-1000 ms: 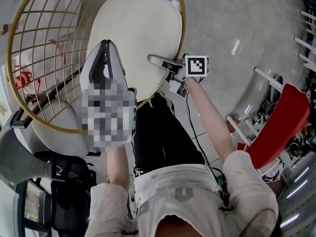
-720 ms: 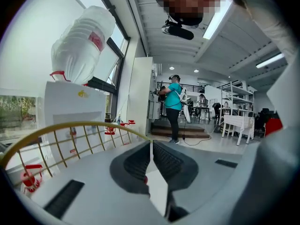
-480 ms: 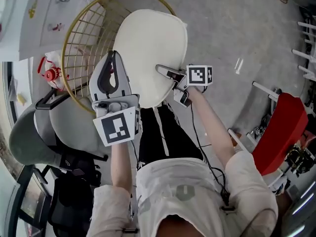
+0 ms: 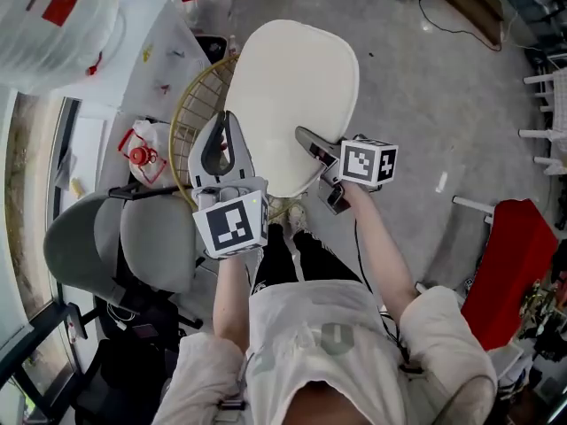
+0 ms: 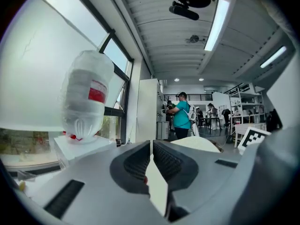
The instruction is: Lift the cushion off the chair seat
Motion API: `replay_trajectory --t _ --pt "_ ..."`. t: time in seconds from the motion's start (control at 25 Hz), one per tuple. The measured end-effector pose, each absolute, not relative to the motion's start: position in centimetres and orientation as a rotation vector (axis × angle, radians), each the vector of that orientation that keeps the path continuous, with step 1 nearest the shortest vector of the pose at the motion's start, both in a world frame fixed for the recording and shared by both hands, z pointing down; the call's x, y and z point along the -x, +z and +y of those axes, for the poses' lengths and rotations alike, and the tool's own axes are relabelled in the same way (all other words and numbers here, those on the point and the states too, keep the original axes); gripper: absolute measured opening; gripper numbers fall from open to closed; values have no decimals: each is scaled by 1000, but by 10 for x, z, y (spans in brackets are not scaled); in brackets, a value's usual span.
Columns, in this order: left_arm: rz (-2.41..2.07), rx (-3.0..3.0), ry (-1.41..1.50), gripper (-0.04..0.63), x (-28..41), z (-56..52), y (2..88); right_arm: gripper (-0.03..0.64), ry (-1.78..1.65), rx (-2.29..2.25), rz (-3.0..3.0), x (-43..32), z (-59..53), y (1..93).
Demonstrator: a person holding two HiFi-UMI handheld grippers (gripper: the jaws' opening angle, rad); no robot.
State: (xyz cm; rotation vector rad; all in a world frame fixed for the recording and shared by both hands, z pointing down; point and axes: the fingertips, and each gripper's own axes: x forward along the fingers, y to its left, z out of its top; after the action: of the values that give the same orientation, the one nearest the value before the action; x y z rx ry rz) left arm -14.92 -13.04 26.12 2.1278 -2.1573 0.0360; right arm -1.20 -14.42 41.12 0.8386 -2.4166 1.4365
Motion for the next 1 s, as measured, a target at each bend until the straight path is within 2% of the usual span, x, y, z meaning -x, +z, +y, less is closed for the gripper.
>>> replay_trajectory --t 0.56,0.8,1.0 --pt "-2400 -2116 -115 31 150 -98 97 46 495 -1135 -2868 23 -150 137" --pt "-2451 -2144 -143 31 140 -77 63 46 48 -1334 -2951 9 -121 74" --pt "-2481 -2155 -189 31 143 -61 49 46 -144 -1384 -2944 5 -101 56"
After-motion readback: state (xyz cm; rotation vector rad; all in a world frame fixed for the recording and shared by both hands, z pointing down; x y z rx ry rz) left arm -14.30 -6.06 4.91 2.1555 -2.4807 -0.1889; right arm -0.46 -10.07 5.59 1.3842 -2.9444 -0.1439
